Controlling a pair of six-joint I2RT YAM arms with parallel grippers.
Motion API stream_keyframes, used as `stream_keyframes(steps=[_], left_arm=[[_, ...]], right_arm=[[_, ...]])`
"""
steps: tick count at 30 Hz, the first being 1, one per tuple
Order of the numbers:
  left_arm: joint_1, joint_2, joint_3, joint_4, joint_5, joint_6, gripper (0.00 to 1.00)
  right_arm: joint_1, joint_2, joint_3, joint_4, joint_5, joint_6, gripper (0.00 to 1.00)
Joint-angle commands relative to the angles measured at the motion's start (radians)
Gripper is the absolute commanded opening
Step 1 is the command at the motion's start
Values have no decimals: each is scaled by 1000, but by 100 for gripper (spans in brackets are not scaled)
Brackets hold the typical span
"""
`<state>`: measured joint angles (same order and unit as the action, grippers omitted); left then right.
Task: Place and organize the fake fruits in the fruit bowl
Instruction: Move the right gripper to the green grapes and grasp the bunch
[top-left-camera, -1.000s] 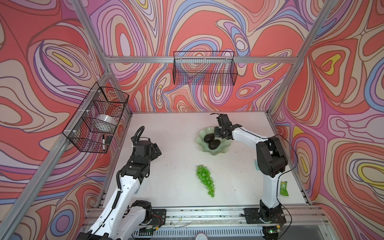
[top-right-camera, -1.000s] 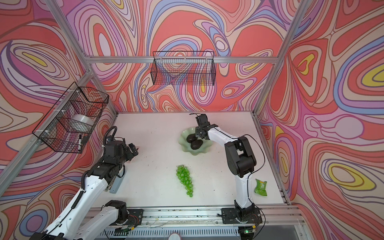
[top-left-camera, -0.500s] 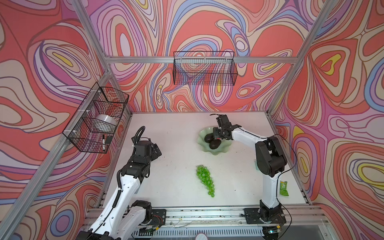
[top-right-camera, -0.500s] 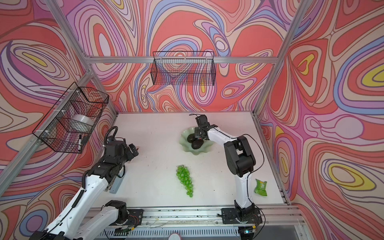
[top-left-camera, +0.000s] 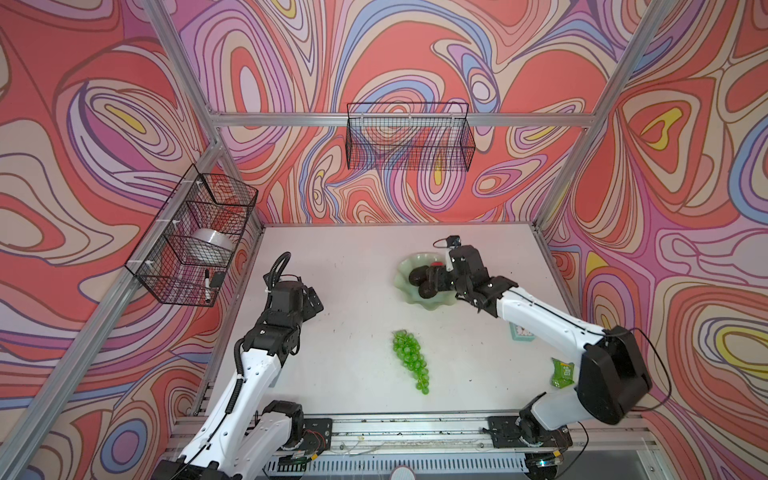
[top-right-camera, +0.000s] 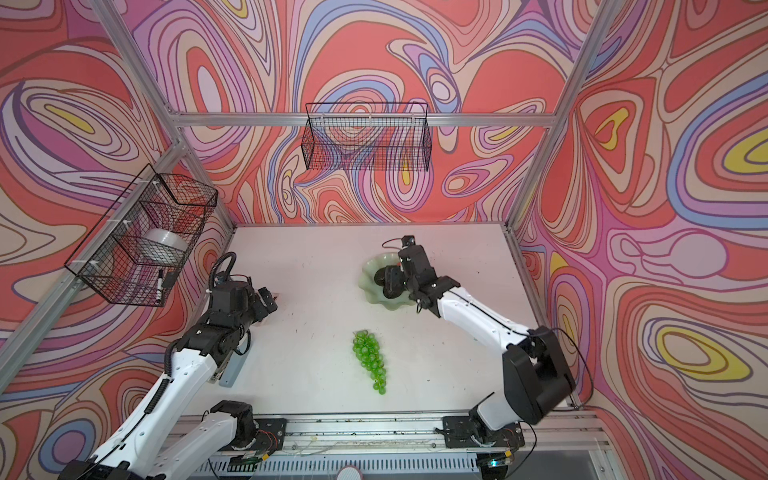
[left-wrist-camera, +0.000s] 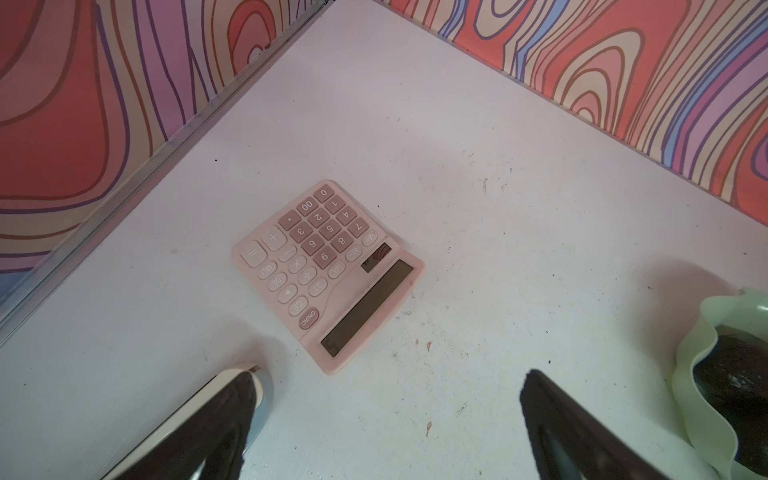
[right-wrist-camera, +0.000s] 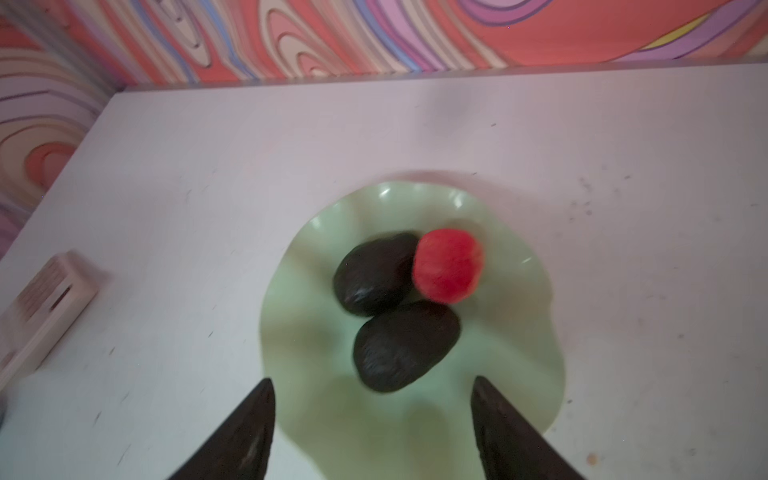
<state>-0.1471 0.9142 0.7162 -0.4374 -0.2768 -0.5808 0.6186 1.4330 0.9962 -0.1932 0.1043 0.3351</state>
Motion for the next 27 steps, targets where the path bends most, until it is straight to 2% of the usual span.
stream_keyframes(steps=[1,7,10,16,27], left_arm=[[7,13,-12,15,11,-25,100],[7,29,-14,29,39,-48,100],[7,32,-14,31,47,-55,100],[7,22,-11,24,48,-59,100],[7,17,-11,19,50,-64,100]], right_arm=[[140,-75,-156,96,-6,16,80],[357,-135,-327,184,84,24,91],[405,-127,-375,219,128,43,96],[427,-72,-411,280,150,76,98],[433,88,-421,429,103,126,96]])
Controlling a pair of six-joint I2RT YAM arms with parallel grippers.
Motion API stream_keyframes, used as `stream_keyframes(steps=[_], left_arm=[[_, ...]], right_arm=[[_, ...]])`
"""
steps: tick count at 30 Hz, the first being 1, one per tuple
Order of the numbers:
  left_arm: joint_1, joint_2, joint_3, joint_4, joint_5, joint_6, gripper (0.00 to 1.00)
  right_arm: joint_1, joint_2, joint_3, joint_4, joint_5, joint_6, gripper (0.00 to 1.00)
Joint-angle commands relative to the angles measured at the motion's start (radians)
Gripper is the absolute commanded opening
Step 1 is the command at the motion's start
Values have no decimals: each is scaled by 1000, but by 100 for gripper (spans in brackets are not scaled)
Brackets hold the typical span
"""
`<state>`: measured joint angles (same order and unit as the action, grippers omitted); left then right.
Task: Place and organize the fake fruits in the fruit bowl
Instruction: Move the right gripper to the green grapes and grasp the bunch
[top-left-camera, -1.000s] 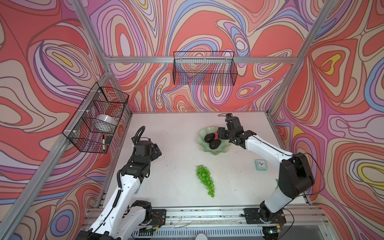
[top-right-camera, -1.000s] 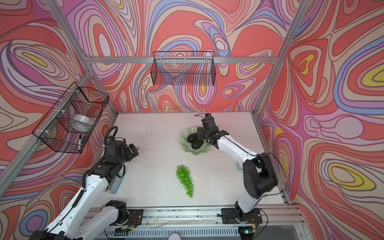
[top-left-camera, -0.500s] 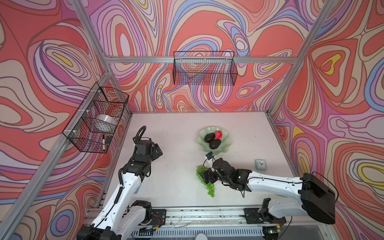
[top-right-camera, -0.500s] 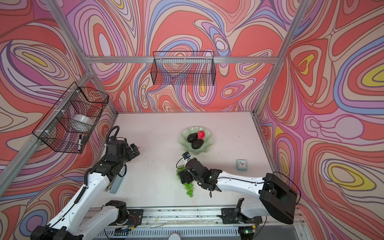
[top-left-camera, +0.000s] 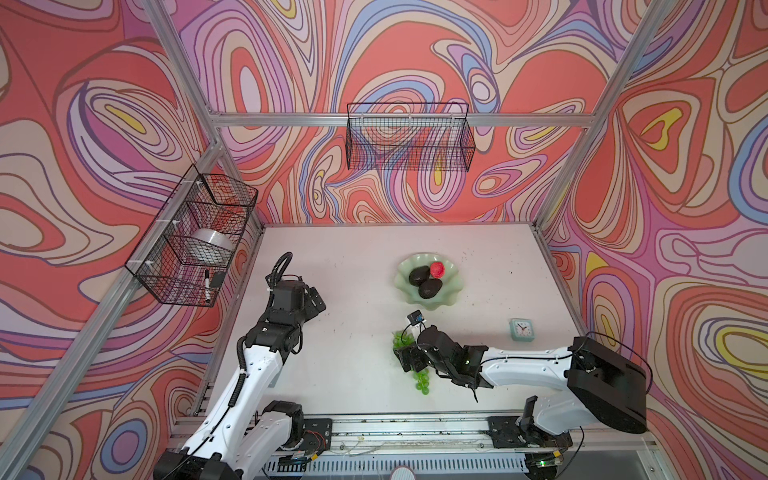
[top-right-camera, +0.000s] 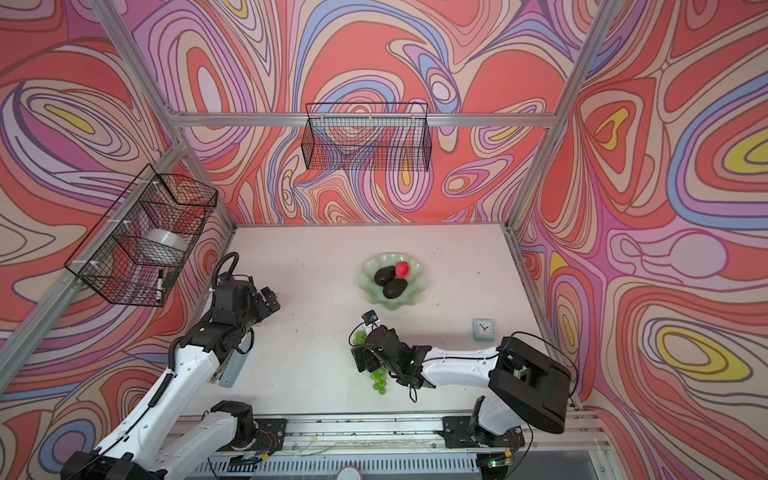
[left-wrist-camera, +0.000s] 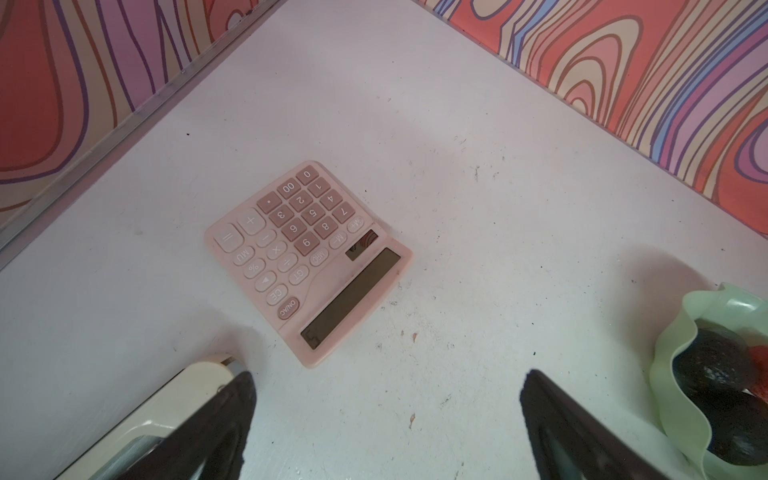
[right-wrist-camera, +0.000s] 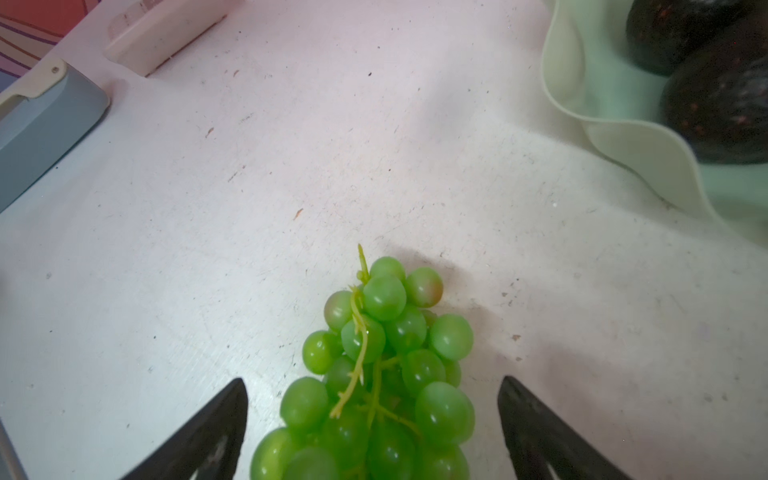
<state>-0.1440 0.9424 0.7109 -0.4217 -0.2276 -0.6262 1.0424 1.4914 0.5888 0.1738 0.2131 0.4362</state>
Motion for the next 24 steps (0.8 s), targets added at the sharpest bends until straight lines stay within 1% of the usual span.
stream_keyframes(steps=[1,4,7,10,16,20,24], left_arm=[[4,-11,-4,3,2,-17,100],[4,-8,-2,2,2,-17,100],[4,-7,-5,2,5,-18,100],[4,-5,-5,1,5,-19,100],[4,1,-7,8,5,-19,100],[4,5,-1,9,8,-15,100],[4,7,4,6,5,-11,100]], right_arm=[[8,43,-11,72,-5,28,95],[8,74,0,81,-3,29,88],[9,95,12,76,2,26,76],[9,98,14,75,7,27,69],[9,92,24,70,8,27,61],[8,57,34,64,11,25,57],[9,5,77,11,2,21,52]])
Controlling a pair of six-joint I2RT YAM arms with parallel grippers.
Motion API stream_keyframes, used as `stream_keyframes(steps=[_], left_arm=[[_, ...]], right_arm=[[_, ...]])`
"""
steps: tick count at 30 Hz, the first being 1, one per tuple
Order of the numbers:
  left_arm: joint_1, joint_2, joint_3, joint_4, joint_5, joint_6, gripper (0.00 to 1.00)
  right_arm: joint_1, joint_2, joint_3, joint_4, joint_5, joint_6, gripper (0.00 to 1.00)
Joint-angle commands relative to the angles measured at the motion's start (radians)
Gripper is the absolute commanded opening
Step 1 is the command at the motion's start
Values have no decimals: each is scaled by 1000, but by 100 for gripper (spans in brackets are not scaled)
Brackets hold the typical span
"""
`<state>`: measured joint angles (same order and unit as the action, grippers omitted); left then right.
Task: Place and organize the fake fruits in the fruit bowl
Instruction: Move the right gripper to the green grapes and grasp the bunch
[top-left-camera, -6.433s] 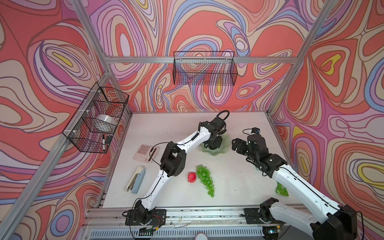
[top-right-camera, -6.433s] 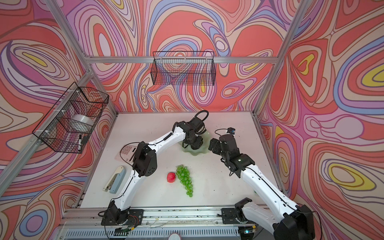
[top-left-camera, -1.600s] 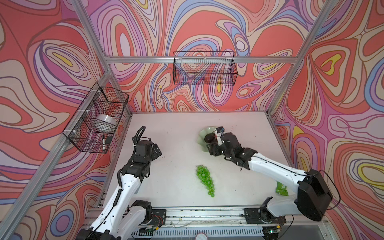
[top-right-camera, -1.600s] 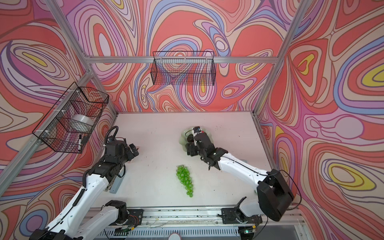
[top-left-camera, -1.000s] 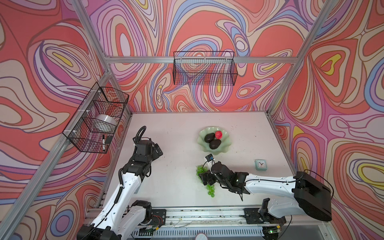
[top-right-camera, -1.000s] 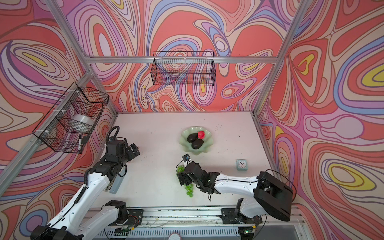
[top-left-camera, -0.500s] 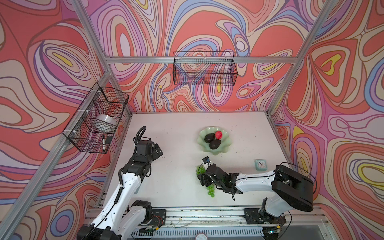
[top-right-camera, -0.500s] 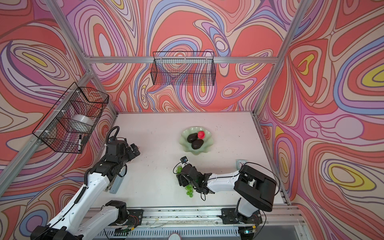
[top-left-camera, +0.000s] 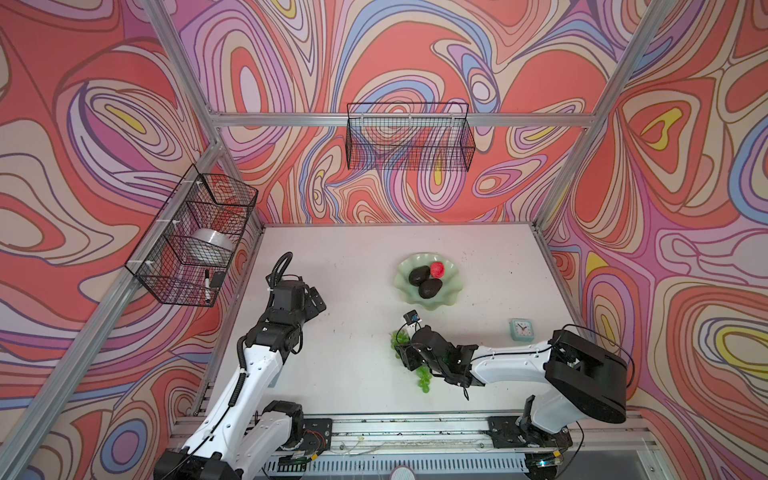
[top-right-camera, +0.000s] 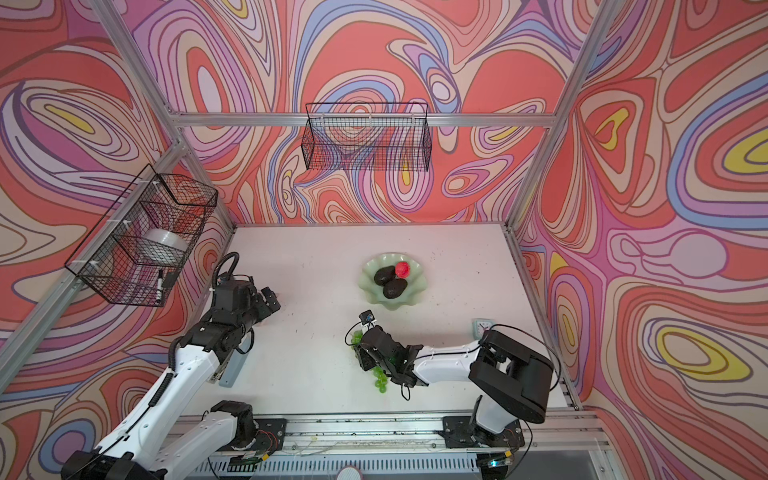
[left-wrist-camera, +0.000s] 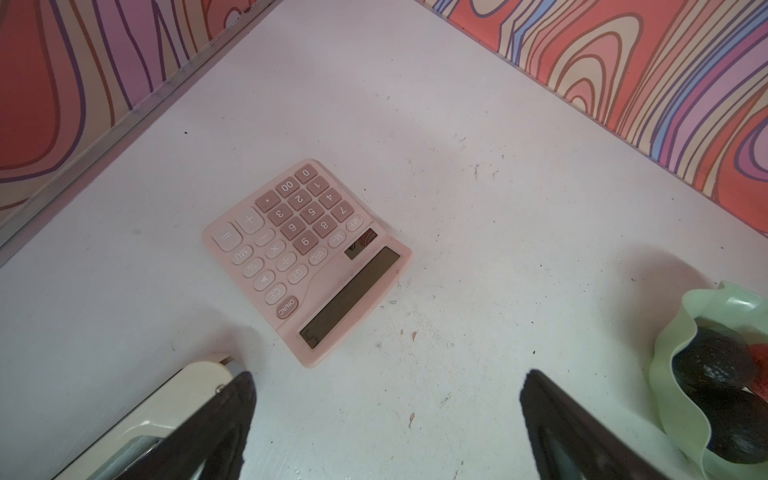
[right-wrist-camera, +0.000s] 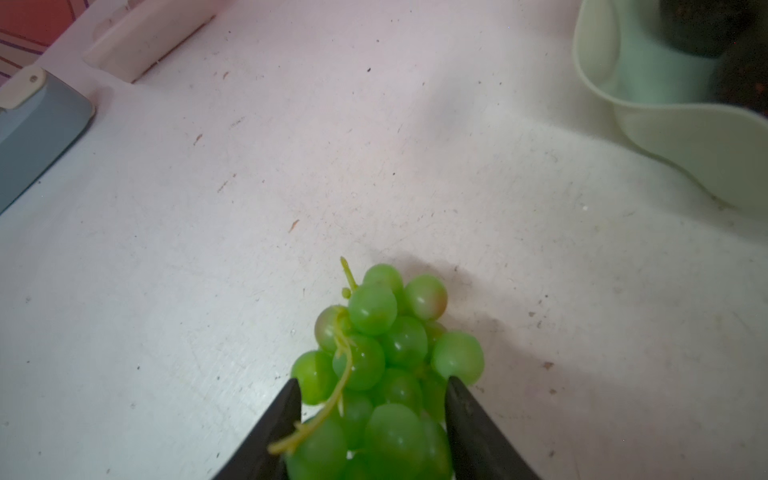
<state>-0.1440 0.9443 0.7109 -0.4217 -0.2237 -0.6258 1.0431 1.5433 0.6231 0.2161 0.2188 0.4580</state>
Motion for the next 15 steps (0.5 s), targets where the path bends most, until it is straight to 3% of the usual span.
stream_keyframes(steps=[1,8,10,15], left_arm=[[4,5,4,6,2,-11,100],[4,4,3,4,6,-14,100],[4,3,4,4,8,-15,100],[4,0,7,-3,4,-7,100]], right_arm=[[7,-58,52,-44,-6,6,51],[2,-133,114,-105,-16,13,46],[2,-119,134,-149,-25,-2,52],[2,-73,109,-193,-37,-29,80]])
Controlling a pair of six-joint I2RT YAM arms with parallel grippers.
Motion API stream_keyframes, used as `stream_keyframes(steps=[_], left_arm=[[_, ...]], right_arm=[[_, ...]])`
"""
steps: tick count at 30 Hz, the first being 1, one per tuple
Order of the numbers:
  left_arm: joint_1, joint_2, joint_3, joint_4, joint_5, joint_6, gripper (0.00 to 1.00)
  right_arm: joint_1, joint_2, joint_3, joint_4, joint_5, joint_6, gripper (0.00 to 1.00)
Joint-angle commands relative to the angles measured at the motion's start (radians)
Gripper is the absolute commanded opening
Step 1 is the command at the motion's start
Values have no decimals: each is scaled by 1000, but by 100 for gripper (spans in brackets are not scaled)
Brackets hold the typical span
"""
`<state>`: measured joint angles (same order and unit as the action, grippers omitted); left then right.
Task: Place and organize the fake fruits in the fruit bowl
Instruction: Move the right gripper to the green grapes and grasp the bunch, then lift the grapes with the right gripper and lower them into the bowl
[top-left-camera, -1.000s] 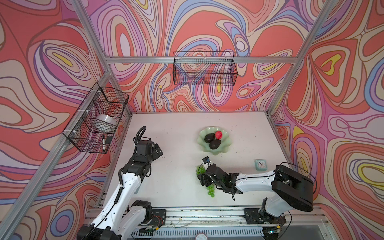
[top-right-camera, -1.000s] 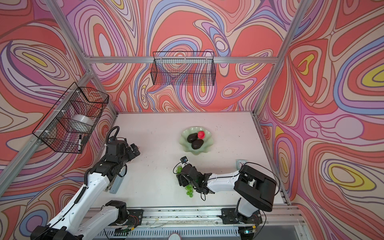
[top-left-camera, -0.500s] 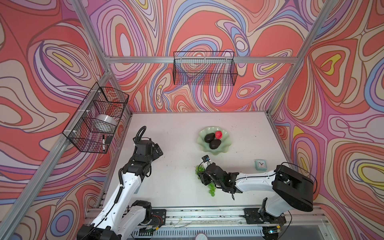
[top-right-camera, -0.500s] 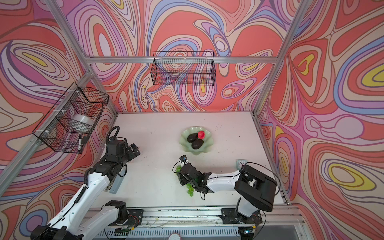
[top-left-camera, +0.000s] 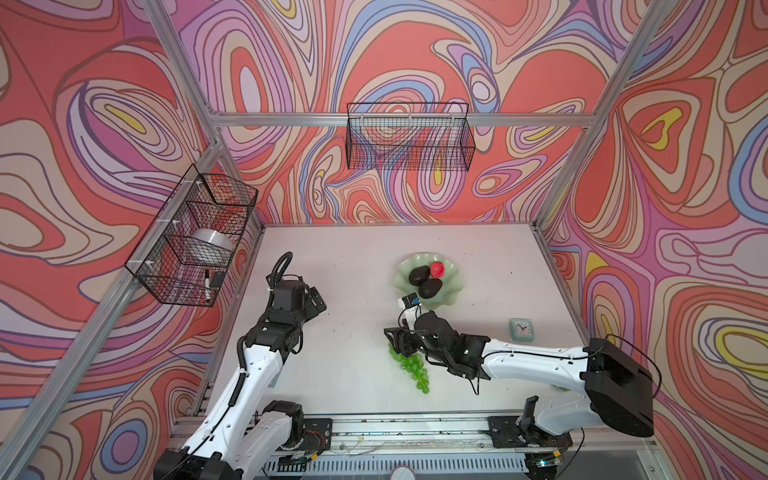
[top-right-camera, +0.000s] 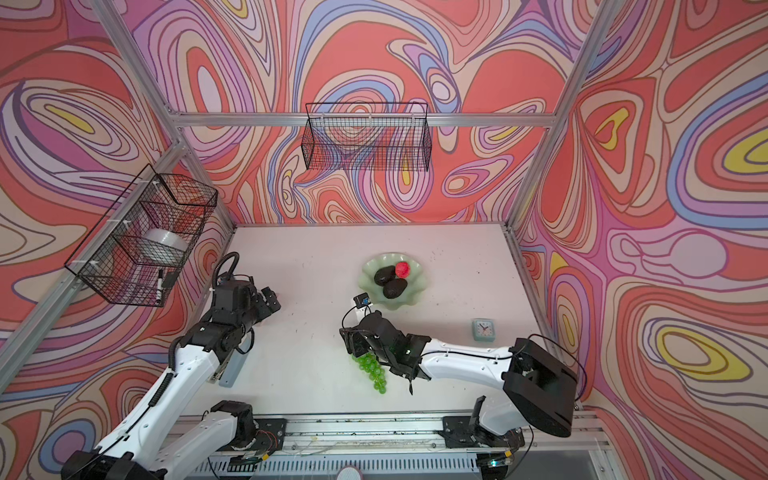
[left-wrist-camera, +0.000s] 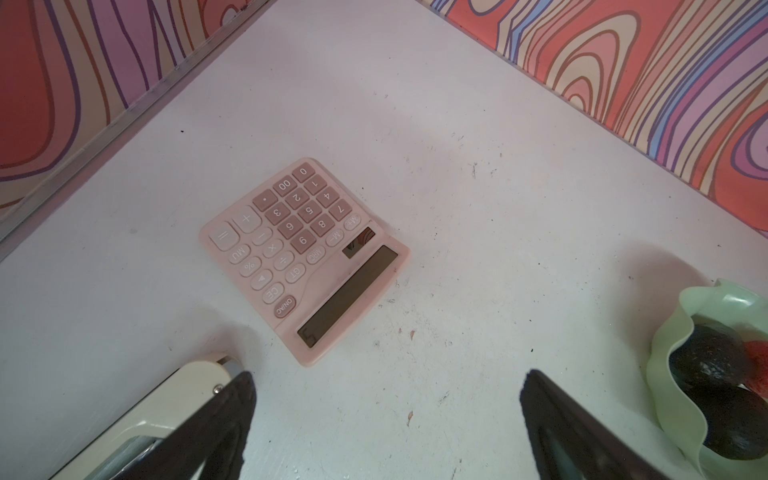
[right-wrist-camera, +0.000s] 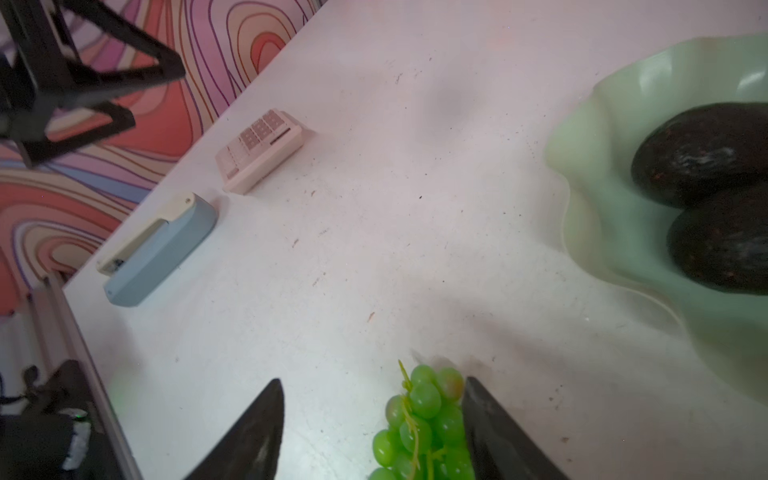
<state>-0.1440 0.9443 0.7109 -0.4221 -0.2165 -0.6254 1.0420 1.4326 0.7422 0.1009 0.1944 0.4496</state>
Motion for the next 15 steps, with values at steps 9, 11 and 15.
stream_keyframes(steps=[9,11,15], left_arm=[[4,-5,2,-8,-5,-10,100],[4,-6,3,-9,-8,-7,100],[4,-6,0,-5,-6,-14,100]], right_arm=[[6,147,-47,-40,-54,-27,85],[7,166,-54,-31,-58,-27,85],[8,198,-57,-14,-61,-16,83]])
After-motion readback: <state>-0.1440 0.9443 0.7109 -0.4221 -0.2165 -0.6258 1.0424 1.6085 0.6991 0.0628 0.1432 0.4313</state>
